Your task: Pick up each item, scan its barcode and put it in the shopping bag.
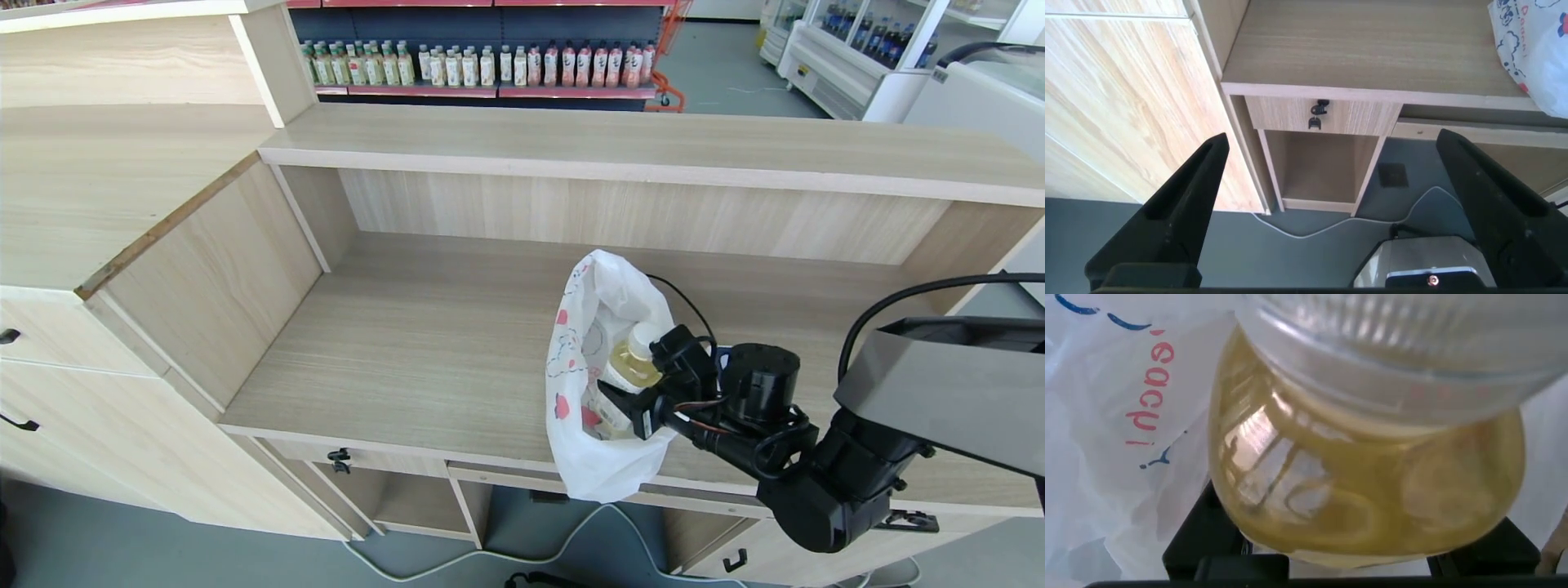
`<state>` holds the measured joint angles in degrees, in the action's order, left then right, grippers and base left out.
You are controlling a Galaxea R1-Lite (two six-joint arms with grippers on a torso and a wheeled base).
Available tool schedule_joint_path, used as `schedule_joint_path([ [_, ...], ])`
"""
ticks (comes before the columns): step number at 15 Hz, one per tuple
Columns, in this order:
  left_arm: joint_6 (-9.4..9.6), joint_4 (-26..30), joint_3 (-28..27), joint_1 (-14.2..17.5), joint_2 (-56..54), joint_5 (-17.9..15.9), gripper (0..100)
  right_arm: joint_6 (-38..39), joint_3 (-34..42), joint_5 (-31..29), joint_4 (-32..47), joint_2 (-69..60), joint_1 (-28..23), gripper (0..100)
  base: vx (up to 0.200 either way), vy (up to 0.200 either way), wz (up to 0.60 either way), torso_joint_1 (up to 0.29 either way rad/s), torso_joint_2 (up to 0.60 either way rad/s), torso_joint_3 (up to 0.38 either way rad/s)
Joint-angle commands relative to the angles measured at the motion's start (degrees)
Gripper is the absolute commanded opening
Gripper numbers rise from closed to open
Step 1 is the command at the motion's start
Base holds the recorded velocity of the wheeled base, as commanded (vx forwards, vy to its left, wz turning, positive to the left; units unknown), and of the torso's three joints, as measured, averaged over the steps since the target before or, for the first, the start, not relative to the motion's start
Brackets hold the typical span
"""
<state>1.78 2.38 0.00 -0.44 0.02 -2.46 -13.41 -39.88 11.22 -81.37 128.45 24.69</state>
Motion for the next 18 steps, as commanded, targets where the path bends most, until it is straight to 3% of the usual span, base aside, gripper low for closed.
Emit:
schedule_joint_path([
  [1, -0.02, 0.0, 0.0, 0.0, 0.0, 0.0, 100, 0.0, 0.0, -0.1, 0.4, 1.2, -0.2, 0, 0.000, 0.000, 0.00, 0.000, 0.00, 0.000],
  [2, -0.02, 0.0, 0.0, 0.0, 0.0, 0.0, 100, -0.1, 0.0, -0.1, 0.4, 1.3, -0.3, 100, 0.000, 0.000, 0.00, 0.000, 0.00, 0.000],
  [6, -0.02, 0.0, 0.0, 0.0, 0.0, 0.0, 100, 1.6, 0.9, -0.1, 2.5, -5.7, 0.5, 100, 0.000, 0.000, 0.00, 0.000, 0.00, 0.000],
  [11, -0.02, 0.0, 0.0, 0.0, 0.0, 0.0, 100, 2.9, 7.0, -0.5, 12.6, -25.0, 0.2, 100, 0.000, 0.000, 0.00, 0.000, 0.00, 0.000],
  [13, 0.07, 0.0, 0.0, 0.1, 0.0, 0.0, 100, 1.6, 13.1, -0.5, 17.6, -34.3, -3.3, 100, 0.000, 0.000, 0.00, 0.000, 0.00, 0.000],
  [16, 0.07, 0.0, 0.0, 0.0, 0.0, 0.0, 100, -3.5, 16.1, -5.8, 33.2, -52.2, -18.4, 100, 0.000, 0.000, 0.00, 0.000, 0.00, 0.000],
  [18, -0.02, 0.0, 0.0, 0.0, 0.0, 0.0, 100, -3.0, 15.5, -6.4, 39.1, -55.7, -26.7, 100, 0.000, 0.000, 0.00, 0.000, 0.00, 0.000],
])
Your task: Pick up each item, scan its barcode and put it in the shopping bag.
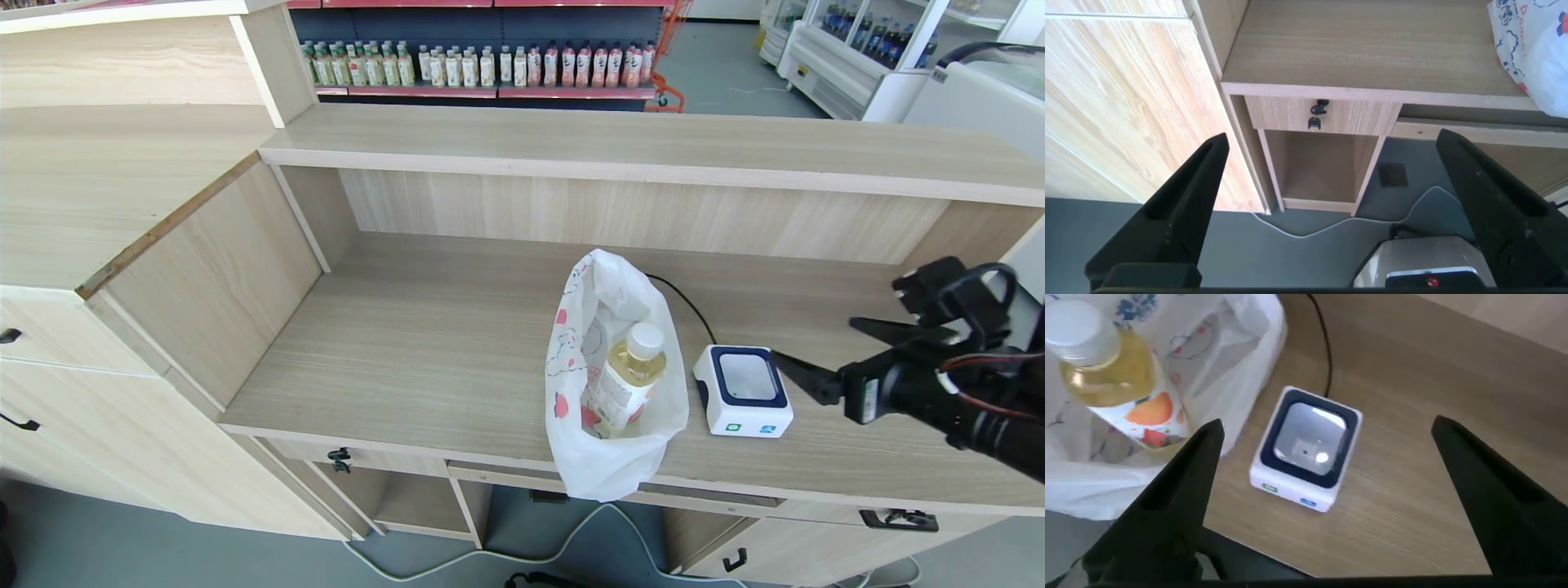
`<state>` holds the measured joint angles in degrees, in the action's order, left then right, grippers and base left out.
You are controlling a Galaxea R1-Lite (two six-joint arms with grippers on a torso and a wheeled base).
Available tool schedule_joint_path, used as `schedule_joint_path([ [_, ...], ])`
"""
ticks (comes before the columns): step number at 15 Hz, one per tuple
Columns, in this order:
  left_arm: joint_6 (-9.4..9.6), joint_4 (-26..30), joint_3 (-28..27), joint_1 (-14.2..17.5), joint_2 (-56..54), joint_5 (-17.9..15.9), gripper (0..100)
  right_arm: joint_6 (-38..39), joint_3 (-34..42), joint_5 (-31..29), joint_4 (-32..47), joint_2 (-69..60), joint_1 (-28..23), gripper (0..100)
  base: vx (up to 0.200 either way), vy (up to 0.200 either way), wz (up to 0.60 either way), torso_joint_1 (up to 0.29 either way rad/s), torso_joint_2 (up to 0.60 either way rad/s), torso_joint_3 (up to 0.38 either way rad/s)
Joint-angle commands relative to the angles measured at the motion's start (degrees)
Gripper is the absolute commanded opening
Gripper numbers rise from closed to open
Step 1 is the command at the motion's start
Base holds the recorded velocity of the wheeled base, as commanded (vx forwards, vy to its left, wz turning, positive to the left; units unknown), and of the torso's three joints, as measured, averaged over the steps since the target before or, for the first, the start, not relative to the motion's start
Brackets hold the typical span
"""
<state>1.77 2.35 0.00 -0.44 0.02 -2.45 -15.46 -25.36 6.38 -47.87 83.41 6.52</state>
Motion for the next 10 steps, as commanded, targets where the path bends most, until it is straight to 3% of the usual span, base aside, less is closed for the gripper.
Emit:
schedule_joint_path([
  [1, 0.08, 0.0, 0.0, 0.0, 0.0, 0.0, 100, -0.9, 0.8, 0.0, 6.4, -10.2, -15.7, 100, 0.000, 0.000, 0.00, 0.000, 0.00, 0.000],
  [4, -0.01, 0.0, 0.0, 0.0, 0.0, 0.0, 100, -1.0, 2.3, 4.6, 6.4, -8.2, -23.8, 100, 0.000, 0.000, 0.00, 0.000, 0.00, 0.000],
  [10, -0.01, 0.0, 0.0, 0.0, 0.0, 0.0, 100, -1.5, 8.6, 4.7, 6.2, -8.9, -25.1, 100, 0.000, 0.000, 0.00, 0.000, 0.00, 0.000],
])
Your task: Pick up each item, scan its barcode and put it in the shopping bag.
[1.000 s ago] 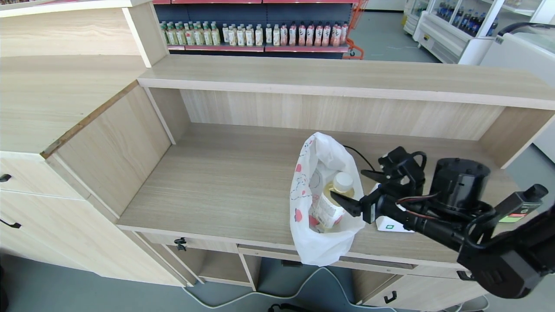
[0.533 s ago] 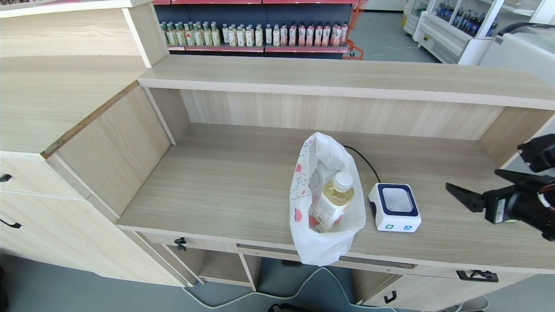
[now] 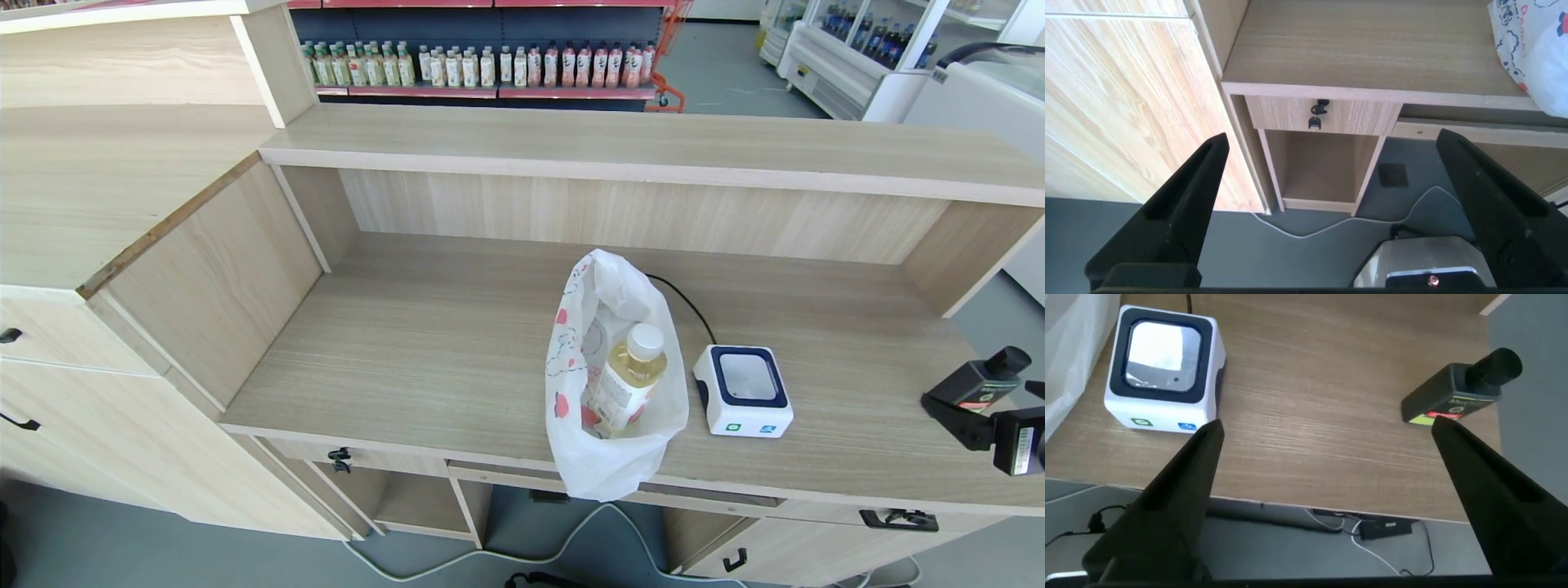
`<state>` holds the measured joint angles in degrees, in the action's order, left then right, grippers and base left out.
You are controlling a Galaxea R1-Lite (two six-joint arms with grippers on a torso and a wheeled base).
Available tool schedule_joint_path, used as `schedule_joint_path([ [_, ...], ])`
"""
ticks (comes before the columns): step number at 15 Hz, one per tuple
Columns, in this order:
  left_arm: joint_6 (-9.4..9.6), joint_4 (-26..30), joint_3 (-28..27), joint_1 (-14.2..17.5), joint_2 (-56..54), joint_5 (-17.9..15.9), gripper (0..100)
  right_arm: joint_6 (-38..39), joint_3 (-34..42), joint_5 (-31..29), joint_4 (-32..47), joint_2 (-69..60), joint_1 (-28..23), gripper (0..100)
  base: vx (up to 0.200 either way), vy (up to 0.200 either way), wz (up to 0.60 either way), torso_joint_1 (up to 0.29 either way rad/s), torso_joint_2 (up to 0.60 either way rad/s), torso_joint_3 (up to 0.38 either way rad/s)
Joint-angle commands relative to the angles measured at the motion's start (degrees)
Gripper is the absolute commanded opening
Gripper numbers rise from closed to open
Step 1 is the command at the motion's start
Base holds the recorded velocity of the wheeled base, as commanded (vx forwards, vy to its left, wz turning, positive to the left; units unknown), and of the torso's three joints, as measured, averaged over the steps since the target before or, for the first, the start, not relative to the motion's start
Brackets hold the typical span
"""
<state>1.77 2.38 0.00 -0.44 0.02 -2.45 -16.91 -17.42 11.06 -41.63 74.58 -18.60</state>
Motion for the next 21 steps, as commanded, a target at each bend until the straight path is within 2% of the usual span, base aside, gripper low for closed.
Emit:
schedule_joint_path([
  [1, 0.17, 0.0, 0.0, 0.0, 0.0, 0.0, 100, -0.1, 0.7, 0.0, 0.0, -0.1, 0.1, 100, 0.000, 0.000, 0.00, 0.000, 0.00, 0.000],
  [3, -0.10, 0.0, 0.0, 0.0, 0.0, 0.0, 100, -0.1, 0.5, -0.1, 0.0, 0.1, 0.1, 100, 0.000, 0.000, 0.00, 0.000, 0.00, 0.000],
  [9, 0.25, 0.0, 0.0, 0.0, 0.0, 0.1, 100, -0.4, 0.0, -1.0, 0.0, 0.6, -0.8, 100, 0.000, -0.200, 0.00, 0.001, 0.00, 0.005],
  [13, 0.25, 0.0, 0.0, 0.1, 0.0, 0.1, 100, -3.4, -0.4, -1.7, -1.3, 3.7, -4.6, 100, 0.000, -0.200, 0.00, 0.005, 0.00, 0.002],
  [21, 0.17, 0.0, 0.0, 0.0, 0.0, 0.1, 100, -5.6, 1.6, -1.9, -1.8, 4.1, -4.6, 100, 0.000, -0.200, 0.00, 0.003, 0.00, 0.004],
])
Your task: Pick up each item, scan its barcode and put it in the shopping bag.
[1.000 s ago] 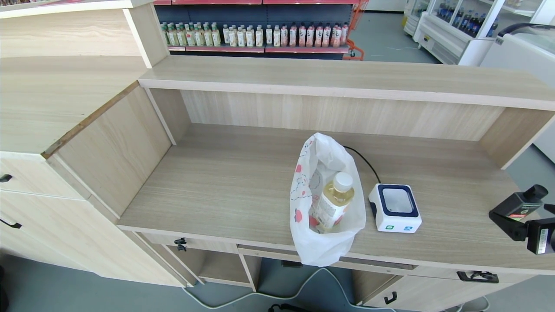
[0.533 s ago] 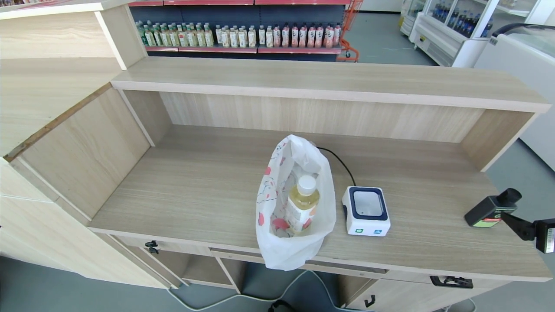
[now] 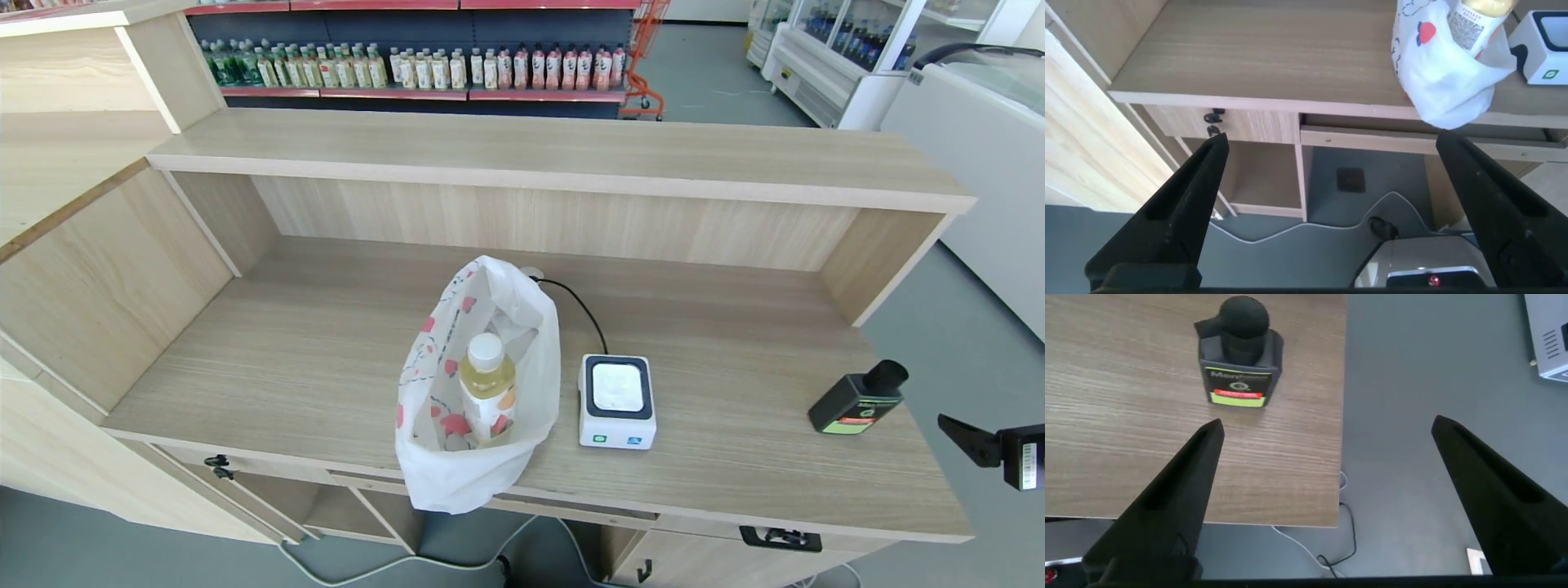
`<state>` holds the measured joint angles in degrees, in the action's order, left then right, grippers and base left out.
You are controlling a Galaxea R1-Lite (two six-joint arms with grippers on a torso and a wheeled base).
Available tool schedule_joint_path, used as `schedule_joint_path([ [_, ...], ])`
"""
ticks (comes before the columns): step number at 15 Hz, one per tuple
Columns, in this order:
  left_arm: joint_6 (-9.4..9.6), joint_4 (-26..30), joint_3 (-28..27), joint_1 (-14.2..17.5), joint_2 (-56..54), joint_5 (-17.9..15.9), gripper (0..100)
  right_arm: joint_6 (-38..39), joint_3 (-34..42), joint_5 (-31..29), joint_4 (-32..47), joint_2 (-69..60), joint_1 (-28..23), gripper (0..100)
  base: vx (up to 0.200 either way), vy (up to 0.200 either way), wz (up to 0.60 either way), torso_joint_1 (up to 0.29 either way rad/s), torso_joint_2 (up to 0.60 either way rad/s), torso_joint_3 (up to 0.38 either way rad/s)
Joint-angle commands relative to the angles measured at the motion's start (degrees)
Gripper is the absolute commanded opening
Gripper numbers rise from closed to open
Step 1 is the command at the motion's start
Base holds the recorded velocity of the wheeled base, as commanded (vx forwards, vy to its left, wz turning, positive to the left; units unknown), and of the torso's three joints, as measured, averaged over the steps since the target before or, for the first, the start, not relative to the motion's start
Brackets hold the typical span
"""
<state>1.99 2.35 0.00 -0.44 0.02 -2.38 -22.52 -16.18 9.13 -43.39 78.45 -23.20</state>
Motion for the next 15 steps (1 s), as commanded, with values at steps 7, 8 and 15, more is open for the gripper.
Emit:
schedule_joint_path([
  [7, -0.32, 0.0, 0.0, 0.0, 0.0, -0.1, 100, -0.7, 2.4, 0.1, 0.1, 0.2, -0.9, 100, 0.000, -0.171, 0.00, 0.001, 0.00, 0.002],
  [8, -0.23, 0.0, 0.0, 0.0, 0.0, -0.1, 100, -0.7, 2.3, 0.1, 0.1, 0.3, -0.9, 100, 0.000, 0.000, 0.00, 0.000, 0.00, 0.000],
  [15, -0.23, 0.0, 0.0, 0.0, 0.0, -0.1, 100, -1.6, 0.6, 0.1, 0.1, 5.8, 1.7, 100, 0.000, 0.000, 0.00, 0.000, 0.00, 0.000],
])
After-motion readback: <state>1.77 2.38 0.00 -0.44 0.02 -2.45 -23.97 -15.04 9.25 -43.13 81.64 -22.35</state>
